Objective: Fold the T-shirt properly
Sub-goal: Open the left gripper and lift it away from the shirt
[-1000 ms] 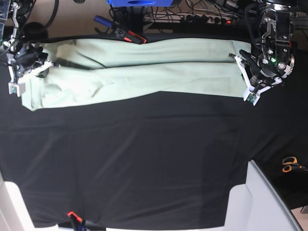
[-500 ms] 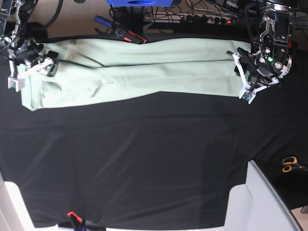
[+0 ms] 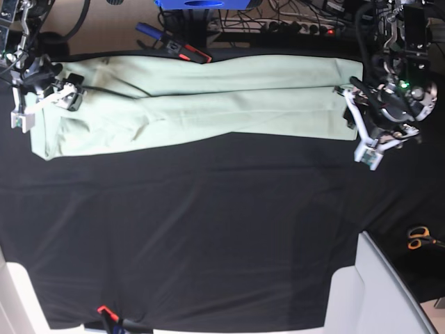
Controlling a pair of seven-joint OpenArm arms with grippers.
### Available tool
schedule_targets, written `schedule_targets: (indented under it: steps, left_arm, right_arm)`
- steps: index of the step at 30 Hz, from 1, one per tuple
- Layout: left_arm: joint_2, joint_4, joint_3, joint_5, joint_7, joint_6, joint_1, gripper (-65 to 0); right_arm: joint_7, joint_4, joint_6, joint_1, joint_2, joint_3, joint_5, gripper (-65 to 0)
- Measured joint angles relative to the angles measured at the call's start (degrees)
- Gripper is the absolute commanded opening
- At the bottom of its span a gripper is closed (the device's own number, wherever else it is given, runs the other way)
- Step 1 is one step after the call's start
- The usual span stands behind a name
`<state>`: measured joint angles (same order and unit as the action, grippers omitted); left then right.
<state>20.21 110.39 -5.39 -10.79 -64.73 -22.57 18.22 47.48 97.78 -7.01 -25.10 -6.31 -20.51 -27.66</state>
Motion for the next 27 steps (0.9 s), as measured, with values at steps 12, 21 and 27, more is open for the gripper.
schedule_targets:
  steps: [12,21,27]
  left_arm:
    - [-7.1,-10.7,-18.4,-2.1,12.5,-4.1,5.8,-65.0]
    - [-4.6,-22.6,-28.8,-21.5,13.4,-17.3,6.1,-60.8]
    - [-5.4,-28.9,-35.0,-20.8,12.3,-17.1,6.2,-45.9]
  right_arm:
    - [-1.6,0.0,0.0,0.0,0.2,0.0,0.0,-24.1]
    - [-13.1,3.3,-0.3,-6.3,0.0,0.3,0.1,-23.6]
    - [-16.6,4.7,0.0,-8.2,-0.4,4.7,0.2,-23.5]
